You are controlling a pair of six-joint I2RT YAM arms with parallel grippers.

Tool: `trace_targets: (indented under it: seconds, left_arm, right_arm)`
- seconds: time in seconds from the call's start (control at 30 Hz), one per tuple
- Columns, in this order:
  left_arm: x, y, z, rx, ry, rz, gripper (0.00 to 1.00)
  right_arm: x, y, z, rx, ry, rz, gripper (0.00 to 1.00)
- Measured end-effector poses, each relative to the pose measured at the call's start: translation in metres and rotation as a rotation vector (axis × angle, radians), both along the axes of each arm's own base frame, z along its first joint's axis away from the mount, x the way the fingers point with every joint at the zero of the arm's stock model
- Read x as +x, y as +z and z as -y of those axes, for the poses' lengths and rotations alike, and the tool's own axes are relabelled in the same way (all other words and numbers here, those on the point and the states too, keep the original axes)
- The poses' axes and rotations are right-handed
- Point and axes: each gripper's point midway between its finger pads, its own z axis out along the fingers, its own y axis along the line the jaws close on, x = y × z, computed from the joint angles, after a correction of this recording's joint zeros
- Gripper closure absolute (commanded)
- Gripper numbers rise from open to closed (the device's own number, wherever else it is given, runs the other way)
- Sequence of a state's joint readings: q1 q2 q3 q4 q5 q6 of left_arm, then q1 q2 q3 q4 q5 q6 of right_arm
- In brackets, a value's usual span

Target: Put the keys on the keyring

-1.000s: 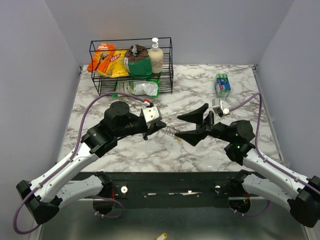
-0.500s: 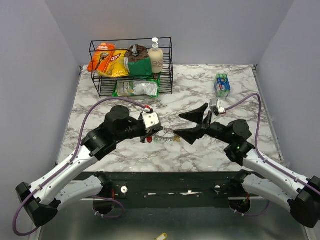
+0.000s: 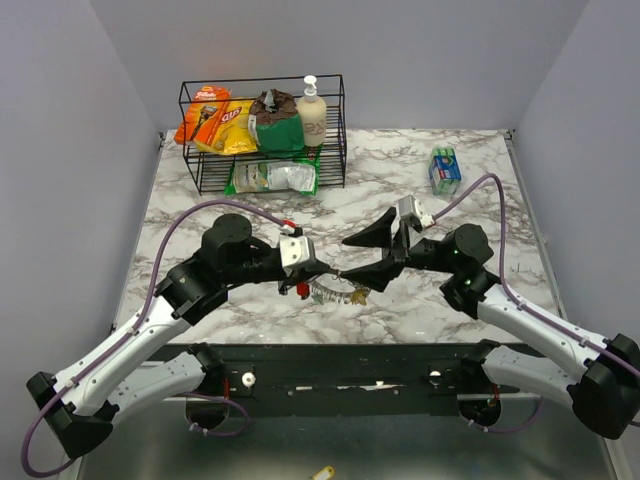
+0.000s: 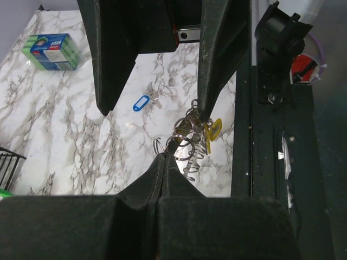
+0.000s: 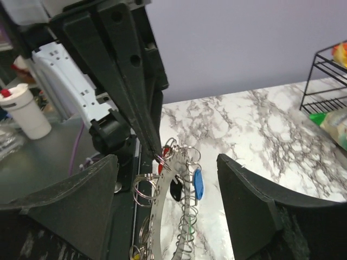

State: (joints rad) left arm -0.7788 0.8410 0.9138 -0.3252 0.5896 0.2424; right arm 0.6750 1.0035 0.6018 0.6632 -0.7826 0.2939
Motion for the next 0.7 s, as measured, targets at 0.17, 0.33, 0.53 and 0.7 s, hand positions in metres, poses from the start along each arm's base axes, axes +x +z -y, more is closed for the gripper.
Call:
trace_targets:
  seconds: [0.17, 0.33, 0.53, 0.7]
  left_arm:
    - [-0.007, 0.001, 0.003, -0.003, -0.047, -0.017, 1.0]
    - [-0.012, 0.003, 0.005, -0.01, -0.072, -0.021, 1.0]
    - [-0.015, 0.011, 0.006, -0.027, -0.092, -0.017, 1.0]
    - [-0.016, 0.011, 0.006, -0.029, -0.099, -0.02, 1.0]
  right_arm:
    - [-0.018, 0.005, -0.001, -0.005, 0.107, 0.042, 0.24]
    - [-0.028, 0.003, -0.001, -0.017, 0.17, 0.057, 0.29]
    - [-0.028, 0.0, -0.004, -0.031, 0.198, 0.048, 0.34]
    - [-0.027, -0.008, -0.007, -0.045, 0.213, 0.022, 0.41]
